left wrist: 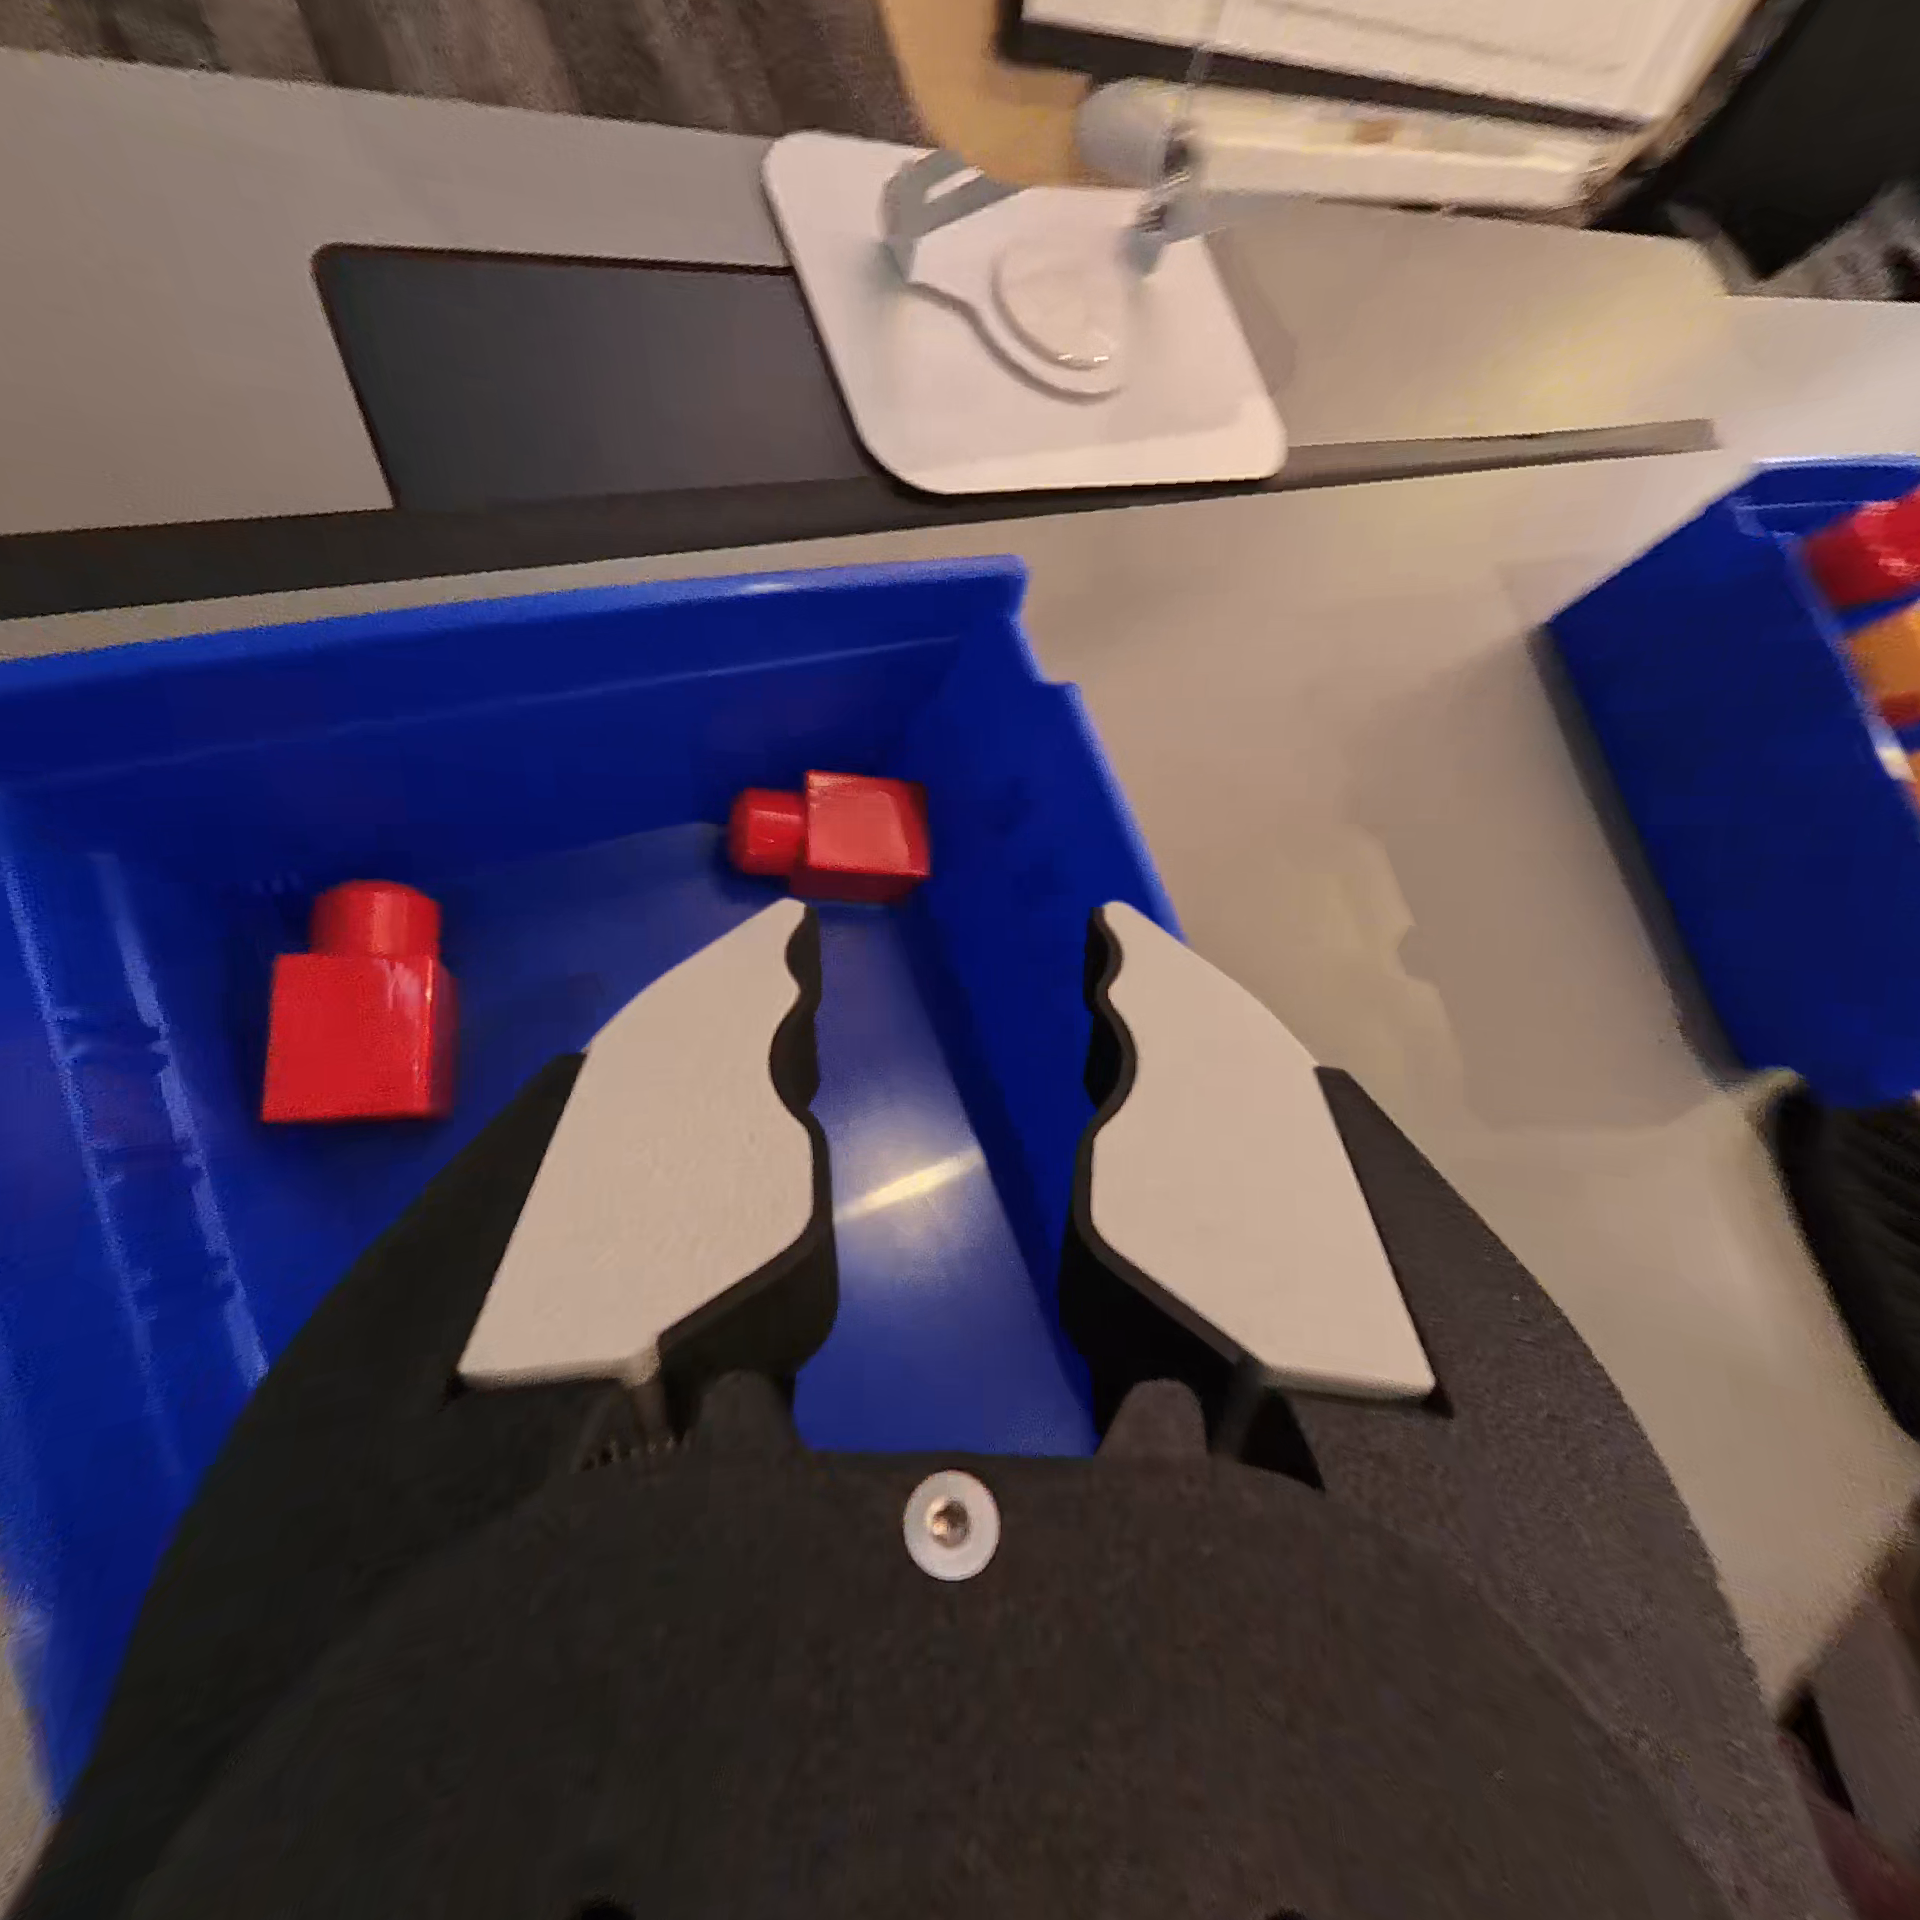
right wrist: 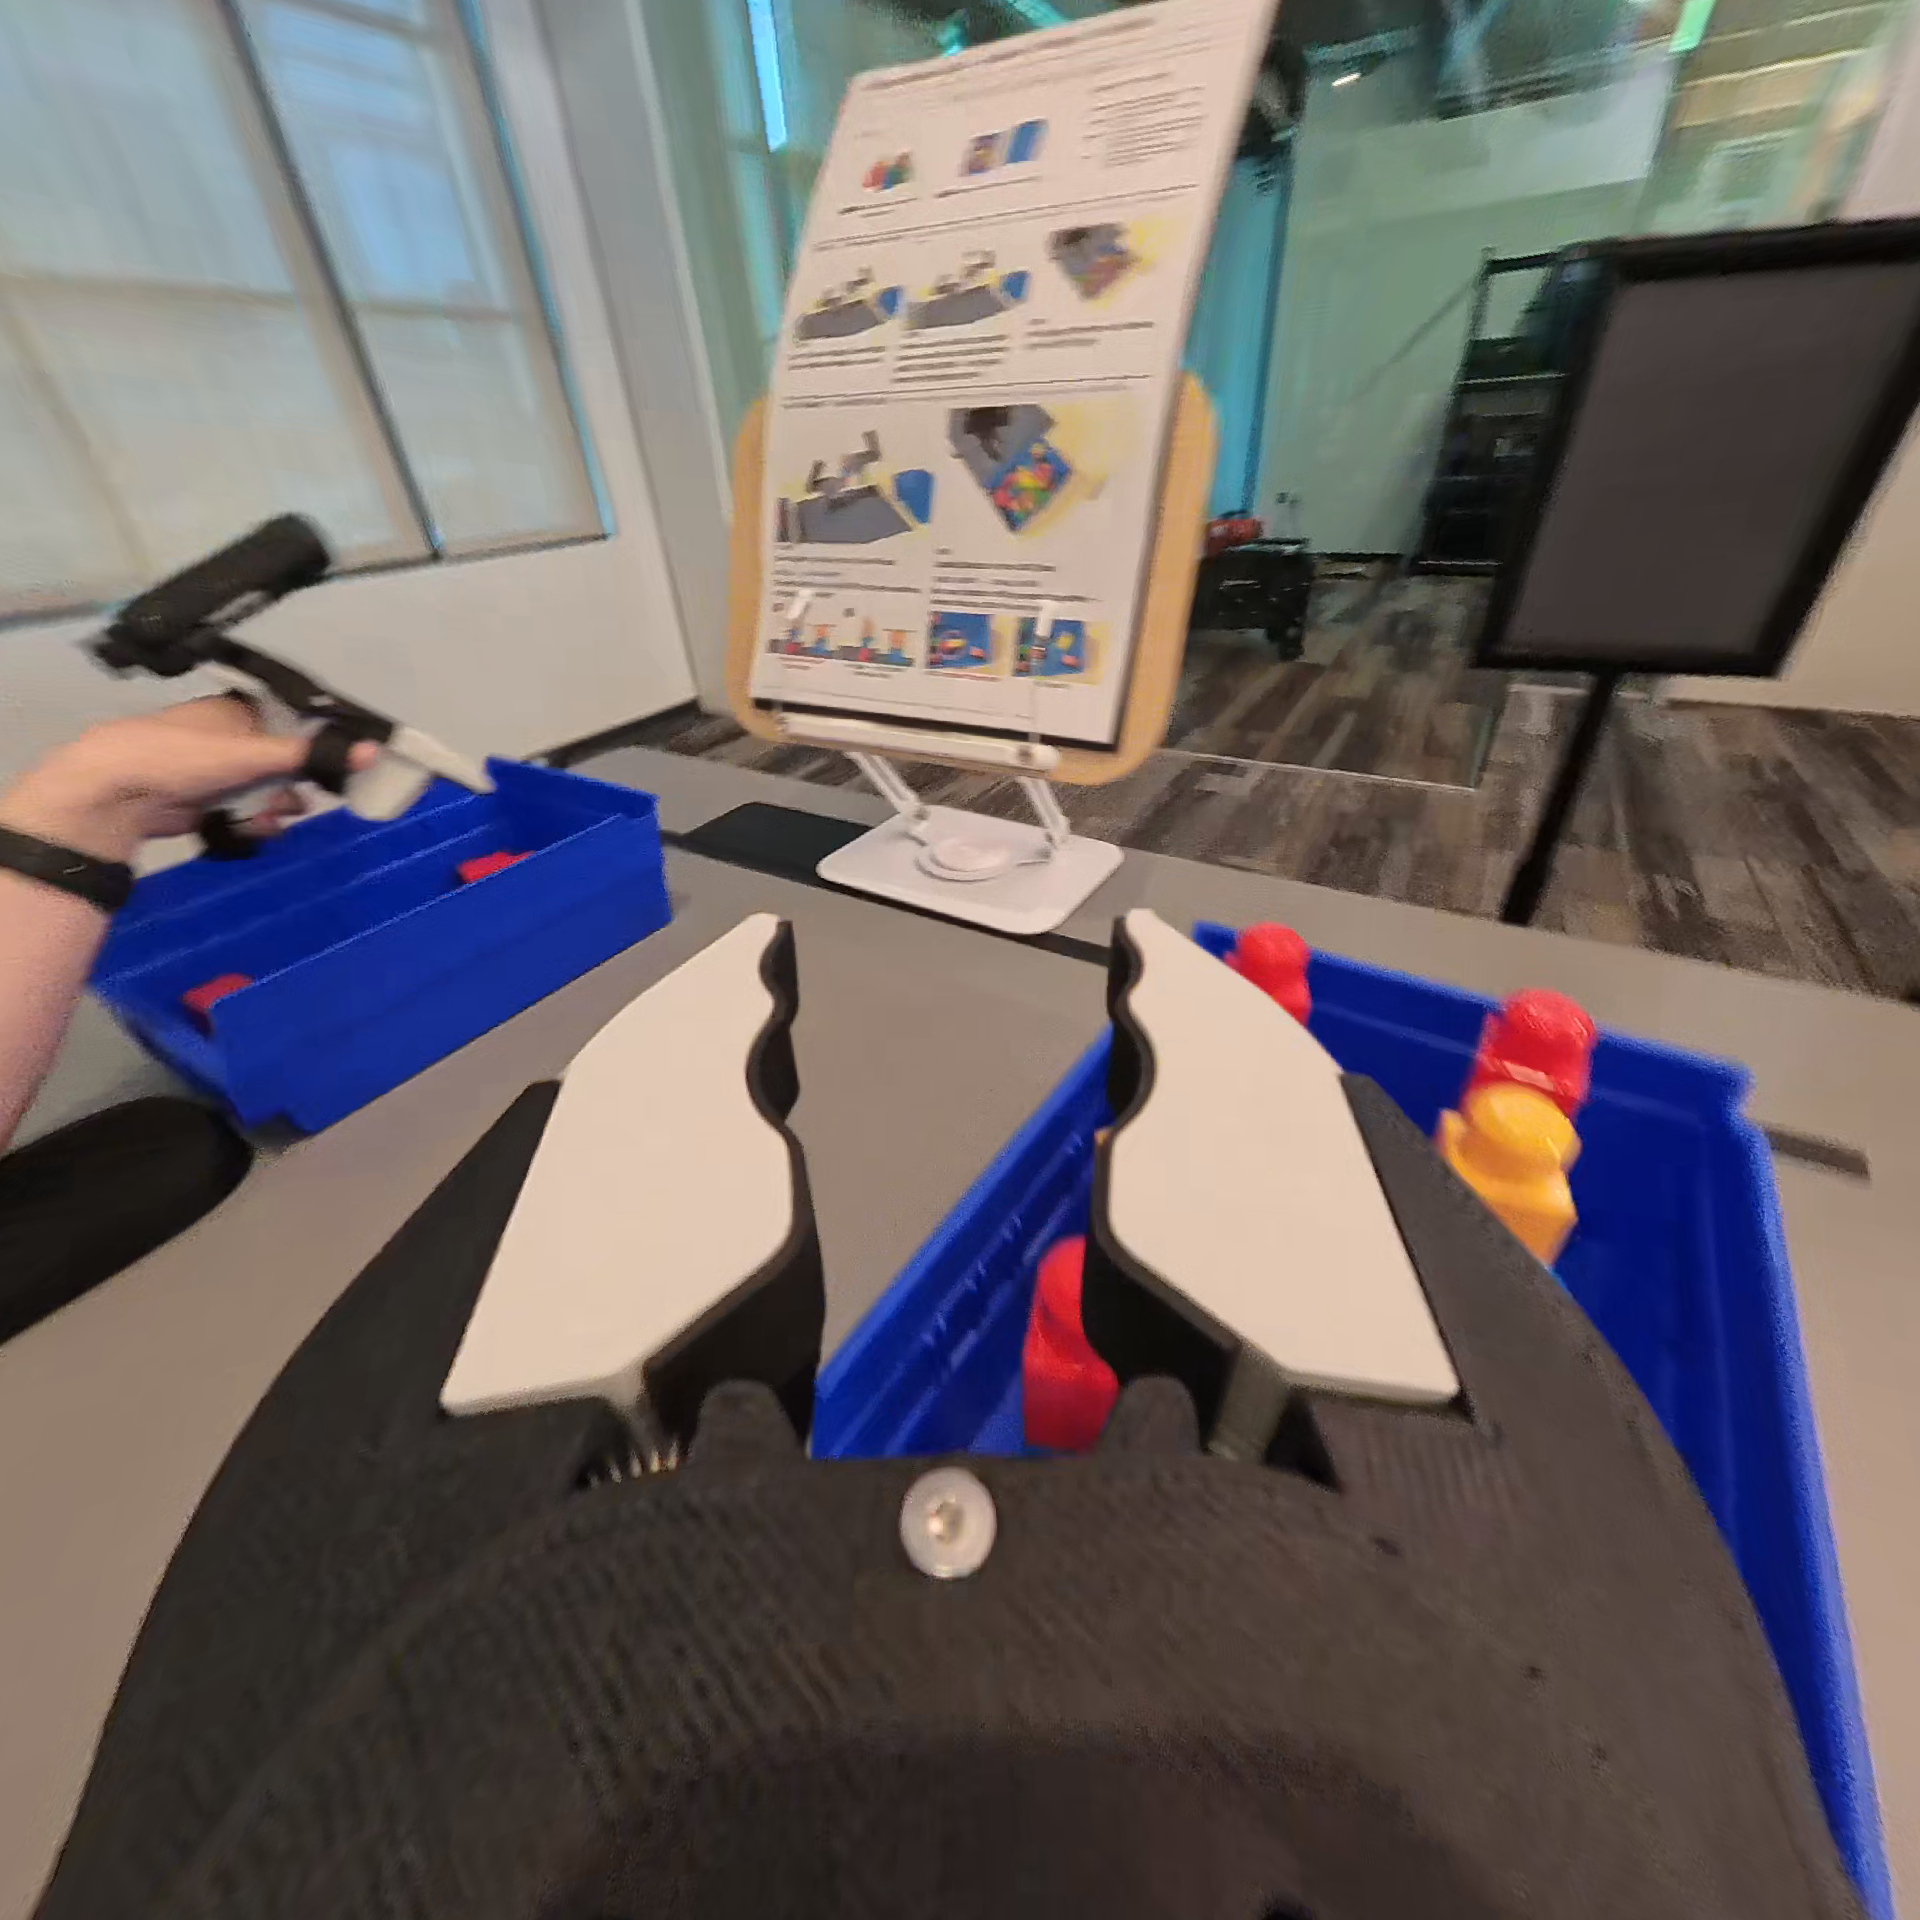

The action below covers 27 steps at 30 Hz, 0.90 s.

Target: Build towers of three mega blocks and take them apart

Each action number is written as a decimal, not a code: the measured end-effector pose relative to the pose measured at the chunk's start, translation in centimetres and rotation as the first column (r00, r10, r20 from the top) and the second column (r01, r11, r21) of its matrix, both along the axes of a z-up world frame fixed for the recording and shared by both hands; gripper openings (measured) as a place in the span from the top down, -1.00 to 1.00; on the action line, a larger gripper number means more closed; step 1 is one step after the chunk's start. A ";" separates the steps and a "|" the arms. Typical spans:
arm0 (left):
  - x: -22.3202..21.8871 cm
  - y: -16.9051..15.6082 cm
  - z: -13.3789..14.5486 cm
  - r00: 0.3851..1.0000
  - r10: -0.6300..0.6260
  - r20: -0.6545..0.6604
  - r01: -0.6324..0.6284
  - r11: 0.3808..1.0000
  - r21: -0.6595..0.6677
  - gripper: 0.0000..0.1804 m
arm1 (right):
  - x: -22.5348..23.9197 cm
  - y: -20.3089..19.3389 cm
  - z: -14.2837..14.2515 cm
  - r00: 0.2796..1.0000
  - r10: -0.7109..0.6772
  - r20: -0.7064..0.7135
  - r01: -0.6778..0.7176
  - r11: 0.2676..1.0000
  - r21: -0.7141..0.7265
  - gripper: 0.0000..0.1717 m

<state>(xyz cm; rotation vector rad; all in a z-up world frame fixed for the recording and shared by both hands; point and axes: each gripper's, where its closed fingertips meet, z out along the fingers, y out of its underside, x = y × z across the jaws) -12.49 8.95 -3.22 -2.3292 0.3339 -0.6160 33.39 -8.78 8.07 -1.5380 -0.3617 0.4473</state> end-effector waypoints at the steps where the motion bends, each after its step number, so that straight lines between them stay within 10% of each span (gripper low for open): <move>1: 0.2 1.0 -1.2 1.000 0.016 -0.020 -0.016 1.000 0.001 0.39 | -1.4 0.4 1.0 0.998 0.041 0.044 -0.041 0.999 0.000 0.31; 13: 1.6 4.0 -10.1 0.910 -0.143 -0.390 0.134 0.990 -0.050 0.23 | -13.1 5.7 8.8 0.901 0.276 0.335 -0.314 0.947 0.066 0.30; 27: 0.5 4.3 -11.2 0.845 -0.141 -0.516 0.132 0.990 -0.053 0.26 | -14.5 8.6 4.1 0.874 0.386 0.296 -0.384 0.921 -0.065 0.33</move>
